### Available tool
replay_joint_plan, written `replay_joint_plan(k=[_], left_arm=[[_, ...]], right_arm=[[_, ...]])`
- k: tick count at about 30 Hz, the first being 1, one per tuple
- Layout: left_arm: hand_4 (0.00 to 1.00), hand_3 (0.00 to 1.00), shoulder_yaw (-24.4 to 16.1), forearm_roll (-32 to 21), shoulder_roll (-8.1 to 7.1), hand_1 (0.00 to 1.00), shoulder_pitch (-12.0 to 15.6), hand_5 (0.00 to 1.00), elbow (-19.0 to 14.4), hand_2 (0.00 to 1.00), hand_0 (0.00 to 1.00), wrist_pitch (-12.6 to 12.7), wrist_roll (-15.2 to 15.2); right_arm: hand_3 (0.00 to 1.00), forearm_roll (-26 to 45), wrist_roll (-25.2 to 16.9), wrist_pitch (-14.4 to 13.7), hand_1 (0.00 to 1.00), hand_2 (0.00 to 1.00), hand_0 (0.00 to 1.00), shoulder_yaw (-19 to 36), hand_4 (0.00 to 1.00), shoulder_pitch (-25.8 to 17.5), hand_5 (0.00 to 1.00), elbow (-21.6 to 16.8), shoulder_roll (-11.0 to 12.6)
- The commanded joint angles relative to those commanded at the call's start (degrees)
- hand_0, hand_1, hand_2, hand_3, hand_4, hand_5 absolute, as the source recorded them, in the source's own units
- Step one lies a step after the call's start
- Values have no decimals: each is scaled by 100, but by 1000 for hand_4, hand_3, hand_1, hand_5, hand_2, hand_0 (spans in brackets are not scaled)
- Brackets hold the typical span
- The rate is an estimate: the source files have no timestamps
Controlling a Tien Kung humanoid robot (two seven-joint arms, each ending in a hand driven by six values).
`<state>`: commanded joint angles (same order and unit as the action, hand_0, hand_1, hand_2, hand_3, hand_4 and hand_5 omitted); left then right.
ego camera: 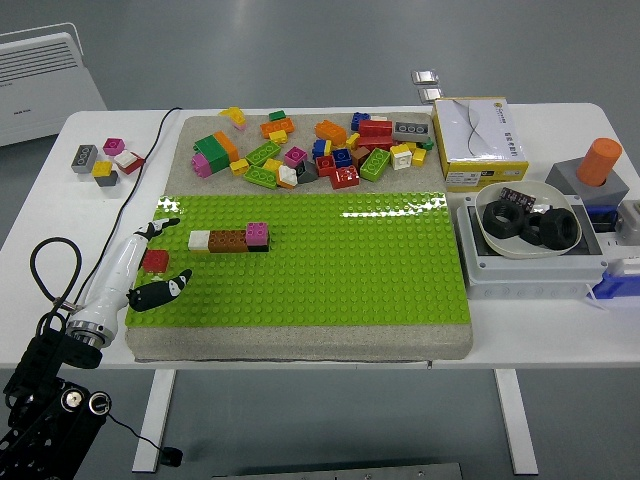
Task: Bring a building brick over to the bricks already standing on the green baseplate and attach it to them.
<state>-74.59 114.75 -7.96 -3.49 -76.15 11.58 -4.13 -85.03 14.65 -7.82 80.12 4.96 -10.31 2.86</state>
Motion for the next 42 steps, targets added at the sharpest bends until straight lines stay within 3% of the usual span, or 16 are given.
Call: replay_joint_plan(k=[2, 3, 5, 15, 19, 24, 35, 42], left_arm=[[753, 816, -24, 31, -10, 926, -9, 2, -4, 926, 906, 35, -28], [658, 787, -27, 73, -37, 936, -24, 2, 3, 936, 929, 41, -31], [658, 787, -18, 176, -112, 936, -63, 2, 27, 936, 929, 37, -15], [622, 747, 743, 587, -1110, 948, -648, 2, 448, 943, 944, -227, 289], [597, 734, 1027, 565, -1344, 952, -849, 2, 650, 948, 946, -251, 305], [564, 710, 1199, 505, -1409, 949, -988, 2, 816, 949, 943, -288, 333], [513, 684, 1339, 279, -1376, 943, -1179, 2, 1022, 945, 944, -289, 283], [505, 681, 1461, 182, -1399, 942, -1287, 2, 1082, 942, 943, -440, 370]], right_arm=[[867, -35, -3, 4, 635, 777, 521, 28, 889, 10, 998, 0, 16], [860, -51, -4, 6, 630, 775, 521, 44, 917, 14, 998, 0, 23], [860, -76, -4, 9, 630, 775, 521, 68, 917, 22, 998, 0, 34], [860, -302, 11, 35, 615, 773, 521, 307, 923, 85, 998, 0, 121], [860, -361, 18, 44, 608, 772, 521, 369, 923, 105, 998, 0, 138], [860, -473, 28, 59, 602, 771, 520, 481, 924, 125, 998, 0, 149], [858, -746, 51, 92, 595, 768, 521, 740, 924, 150, 998, 0, 162], [852, -941, 61, 119, 591, 766, 521, 922, 926, 167, 998, 0, 172]])
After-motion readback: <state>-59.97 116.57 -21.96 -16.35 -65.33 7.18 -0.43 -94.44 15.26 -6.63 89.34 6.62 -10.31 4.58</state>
